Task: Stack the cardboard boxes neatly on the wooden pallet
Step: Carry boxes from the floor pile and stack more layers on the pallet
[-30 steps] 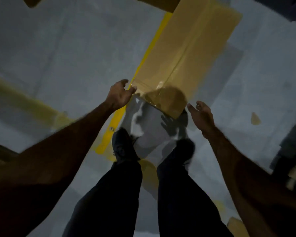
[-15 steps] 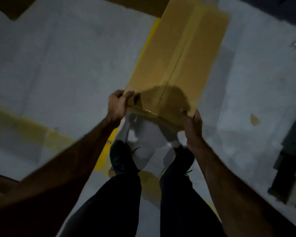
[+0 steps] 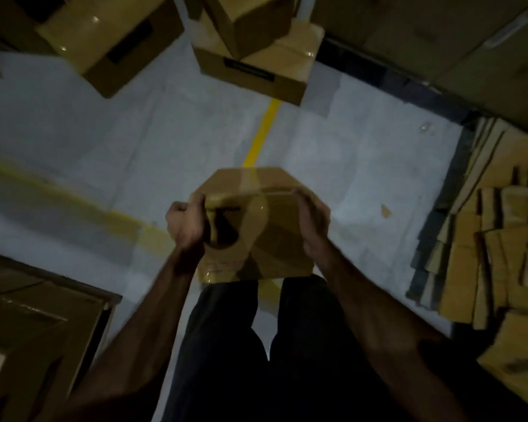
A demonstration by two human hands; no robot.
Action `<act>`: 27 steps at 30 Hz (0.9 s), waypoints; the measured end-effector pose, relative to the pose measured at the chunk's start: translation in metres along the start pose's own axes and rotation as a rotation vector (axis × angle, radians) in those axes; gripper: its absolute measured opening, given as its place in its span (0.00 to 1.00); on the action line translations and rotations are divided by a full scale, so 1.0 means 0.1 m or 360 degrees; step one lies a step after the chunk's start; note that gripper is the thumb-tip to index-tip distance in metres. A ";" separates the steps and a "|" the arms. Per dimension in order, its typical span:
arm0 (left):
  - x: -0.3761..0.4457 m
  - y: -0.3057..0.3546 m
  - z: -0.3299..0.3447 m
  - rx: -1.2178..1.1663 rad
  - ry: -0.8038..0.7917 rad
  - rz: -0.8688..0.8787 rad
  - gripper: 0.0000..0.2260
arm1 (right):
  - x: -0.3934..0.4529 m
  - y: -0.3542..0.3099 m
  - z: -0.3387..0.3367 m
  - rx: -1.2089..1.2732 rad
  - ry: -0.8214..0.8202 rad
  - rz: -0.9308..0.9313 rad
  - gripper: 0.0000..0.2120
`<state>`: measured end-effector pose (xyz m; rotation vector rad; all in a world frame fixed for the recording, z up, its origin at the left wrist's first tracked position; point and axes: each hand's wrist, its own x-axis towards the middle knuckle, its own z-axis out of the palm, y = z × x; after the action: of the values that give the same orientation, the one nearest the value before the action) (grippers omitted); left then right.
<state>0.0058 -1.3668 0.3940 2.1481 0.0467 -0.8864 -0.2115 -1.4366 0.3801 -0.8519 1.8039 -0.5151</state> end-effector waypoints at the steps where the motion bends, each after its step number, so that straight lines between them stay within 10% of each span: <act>1: -0.12 0.00 -0.18 -0.0017 0.0055 -0.0049 0.19 | -0.17 -0.09 -0.01 -0.0074 -0.0049 0.0010 0.15; 13: -1.92 -0.12 -1.45 -0.0697 0.1091 -0.0279 0.19 | -1.43 -0.85 -0.23 -0.0312 -0.0788 -0.0511 0.38; 27: -4.05 -1.03 -2.73 -0.1373 0.2022 -0.0196 0.16 | -3.64 -0.68 -0.35 -0.0484 -0.1477 -0.1259 0.21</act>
<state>-0.1737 -1.0090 0.6919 1.5240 0.9913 0.5149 -0.1429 -1.2084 0.6655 -1.6852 0.6530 -0.2380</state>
